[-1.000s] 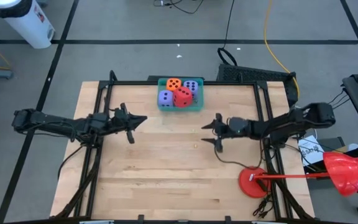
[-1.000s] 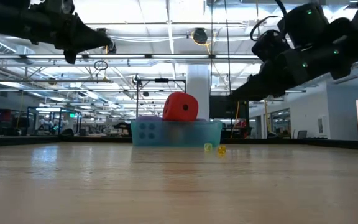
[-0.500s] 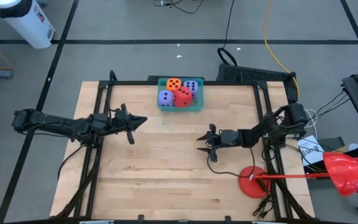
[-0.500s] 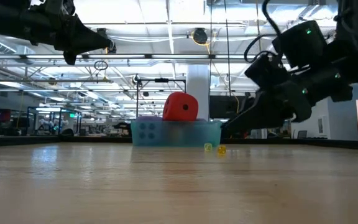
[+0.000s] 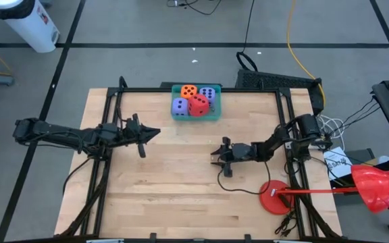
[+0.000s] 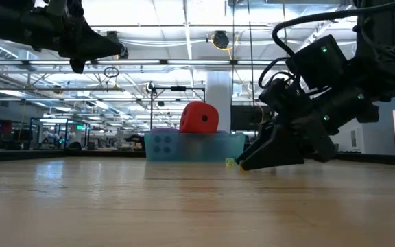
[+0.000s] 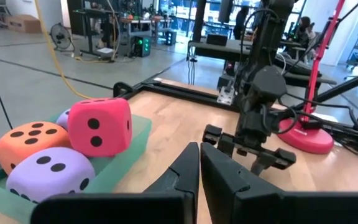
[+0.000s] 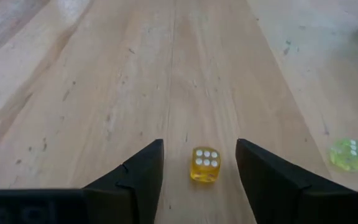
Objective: Pick & Place Dice
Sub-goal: Put the orange dice into the green bin
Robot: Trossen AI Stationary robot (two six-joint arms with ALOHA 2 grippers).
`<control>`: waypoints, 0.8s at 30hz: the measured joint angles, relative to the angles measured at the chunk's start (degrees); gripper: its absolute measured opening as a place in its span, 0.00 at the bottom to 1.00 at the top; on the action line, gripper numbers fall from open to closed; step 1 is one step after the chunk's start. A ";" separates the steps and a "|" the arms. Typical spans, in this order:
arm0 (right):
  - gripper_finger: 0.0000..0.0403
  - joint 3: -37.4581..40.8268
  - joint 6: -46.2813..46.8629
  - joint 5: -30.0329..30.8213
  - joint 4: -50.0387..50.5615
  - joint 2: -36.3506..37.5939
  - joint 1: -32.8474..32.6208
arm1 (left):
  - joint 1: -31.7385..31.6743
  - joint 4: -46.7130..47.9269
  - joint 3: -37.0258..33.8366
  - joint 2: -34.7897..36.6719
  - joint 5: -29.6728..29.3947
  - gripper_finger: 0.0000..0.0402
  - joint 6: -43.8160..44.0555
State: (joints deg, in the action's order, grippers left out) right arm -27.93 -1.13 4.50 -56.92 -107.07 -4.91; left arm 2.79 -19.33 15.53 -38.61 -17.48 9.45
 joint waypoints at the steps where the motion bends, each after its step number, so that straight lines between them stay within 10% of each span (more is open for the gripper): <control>1: 0.46 -0.01 0.00 0.05 0.38 0.00 0.03 | 0.01 -0.01 0.00 0.00 -0.01 0.06 -0.04; 24: 0.12 0.03 0.46 -0.01 0.48 0.00 0.88 | 0.07 -0.18 0.00 0.00 -0.03 0.06 0.00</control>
State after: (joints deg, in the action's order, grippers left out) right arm -27.90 -0.67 4.49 -56.44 -107.07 -4.03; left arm 2.85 -19.51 15.53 -38.61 -17.51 9.44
